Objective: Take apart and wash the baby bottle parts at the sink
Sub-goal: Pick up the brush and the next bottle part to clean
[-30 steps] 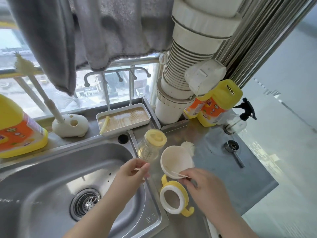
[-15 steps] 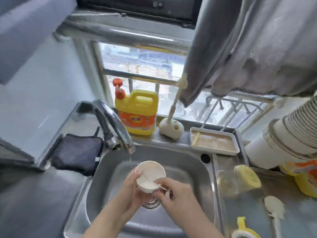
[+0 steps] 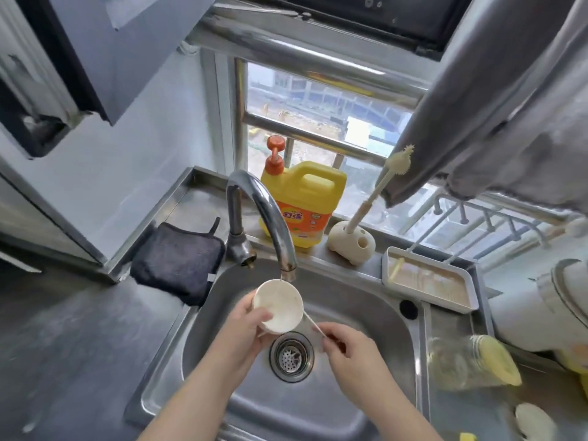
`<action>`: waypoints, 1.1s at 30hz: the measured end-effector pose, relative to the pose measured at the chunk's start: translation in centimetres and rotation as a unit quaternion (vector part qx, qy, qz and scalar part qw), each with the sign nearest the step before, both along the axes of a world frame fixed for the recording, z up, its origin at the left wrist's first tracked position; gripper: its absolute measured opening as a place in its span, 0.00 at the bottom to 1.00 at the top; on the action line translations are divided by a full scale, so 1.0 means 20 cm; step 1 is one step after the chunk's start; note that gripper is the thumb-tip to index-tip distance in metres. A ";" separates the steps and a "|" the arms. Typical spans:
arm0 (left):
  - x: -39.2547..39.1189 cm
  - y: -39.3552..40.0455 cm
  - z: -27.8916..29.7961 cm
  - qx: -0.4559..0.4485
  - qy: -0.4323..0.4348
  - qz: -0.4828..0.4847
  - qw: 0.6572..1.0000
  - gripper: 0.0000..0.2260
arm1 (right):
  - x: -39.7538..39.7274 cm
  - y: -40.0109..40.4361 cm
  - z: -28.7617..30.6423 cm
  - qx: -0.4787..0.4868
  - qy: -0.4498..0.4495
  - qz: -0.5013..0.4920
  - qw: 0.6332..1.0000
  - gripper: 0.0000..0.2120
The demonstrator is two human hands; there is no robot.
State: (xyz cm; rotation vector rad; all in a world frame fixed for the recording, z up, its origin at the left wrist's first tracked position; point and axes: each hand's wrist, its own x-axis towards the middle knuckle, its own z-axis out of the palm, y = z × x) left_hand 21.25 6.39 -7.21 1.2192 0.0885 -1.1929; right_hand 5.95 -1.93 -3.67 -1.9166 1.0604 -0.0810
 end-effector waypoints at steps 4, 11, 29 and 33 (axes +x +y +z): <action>-0.03 -0.02 0.01 -0.009 0.013 0.005 1.000 0.15 | -0.03 0.00 0.01 0.041 -0.039 -0.051 0.997 0.15; -0.07 -0.02 0.04 -0.035 0.022 0.005 0.999 0.14 | -0.06 0.02 0.05 0.090 -0.061 -0.088 0.990 0.11; -0.08 0.03 0.08 -0.014 -0.022 0.013 1.000 0.09 | -0.02 0.08 0.00 0.037 -0.039 -0.111 0.992 0.09; -0.09 0.03 0.07 0.001 -0.029 0.003 1.000 0.08 | -0.04 0.06 0.00 0.036 -0.049 -0.116 0.991 0.07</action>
